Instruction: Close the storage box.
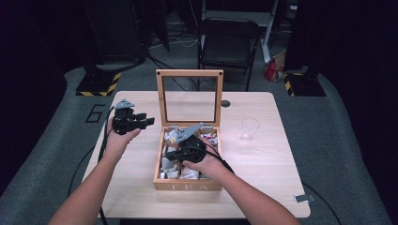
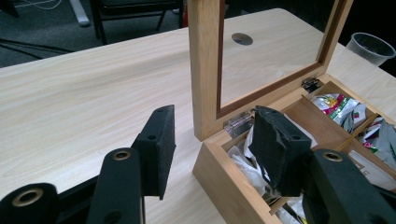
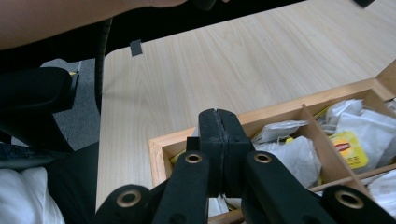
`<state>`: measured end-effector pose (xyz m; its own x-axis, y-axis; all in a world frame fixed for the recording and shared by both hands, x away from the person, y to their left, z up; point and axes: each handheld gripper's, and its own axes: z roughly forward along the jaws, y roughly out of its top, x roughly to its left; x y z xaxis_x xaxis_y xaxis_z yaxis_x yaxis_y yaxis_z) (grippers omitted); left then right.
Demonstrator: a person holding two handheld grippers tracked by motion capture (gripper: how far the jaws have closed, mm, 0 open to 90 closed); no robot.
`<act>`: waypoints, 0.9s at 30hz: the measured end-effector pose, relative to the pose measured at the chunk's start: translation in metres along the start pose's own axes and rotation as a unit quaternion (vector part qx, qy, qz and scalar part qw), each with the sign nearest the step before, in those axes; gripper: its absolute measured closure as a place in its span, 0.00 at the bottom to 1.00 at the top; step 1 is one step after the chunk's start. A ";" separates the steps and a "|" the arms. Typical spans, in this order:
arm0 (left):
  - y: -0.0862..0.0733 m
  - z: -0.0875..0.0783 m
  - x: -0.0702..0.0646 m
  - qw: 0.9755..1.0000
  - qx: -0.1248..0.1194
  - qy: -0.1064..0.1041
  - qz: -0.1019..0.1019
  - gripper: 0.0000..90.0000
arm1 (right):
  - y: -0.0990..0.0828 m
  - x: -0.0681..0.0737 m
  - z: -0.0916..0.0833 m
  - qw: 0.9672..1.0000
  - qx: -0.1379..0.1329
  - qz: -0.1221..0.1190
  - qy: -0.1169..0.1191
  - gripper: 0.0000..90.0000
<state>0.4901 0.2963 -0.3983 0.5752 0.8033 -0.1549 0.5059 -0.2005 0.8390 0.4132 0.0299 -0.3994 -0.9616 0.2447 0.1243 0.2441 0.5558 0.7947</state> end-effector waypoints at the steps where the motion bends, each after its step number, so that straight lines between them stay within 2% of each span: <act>1: 0.000 0.000 0.000 1.000 0.000 0.000 0.001 0.55 | 0.001 0.000 -0.002 1.000 -0.001 -0.005 -0.002 1.00; 10: 0.003 -0.002 -0.001 1.000 -0.002 0.001 0.005 0.55 | 0.018 -0.002 -0.023 1.000 -0.014 -0.005 -0.010 1.00; 17: 0.005 -0.004 -0.001 1.000 -0.005 0.002 0.002 0.55 | 0.027 -0.001 -0.033 1.000 -0.018 -0.009 -0.013 1.00; 27: 0.005 -0.005 -0.002 1.000 -0.006 0.001 0.006 0.55 | 0.025 -0.007 -0.041 1.000 -0.014 -0.001 -0.020 1.00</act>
<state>0.4883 0.2968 -0.3908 0.5795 0.8023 -0.1433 0.4912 -0.2035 0.8469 0.4205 0.0098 -0.3564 -0.9559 0.2763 0.0995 0.2387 0.5336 0.8114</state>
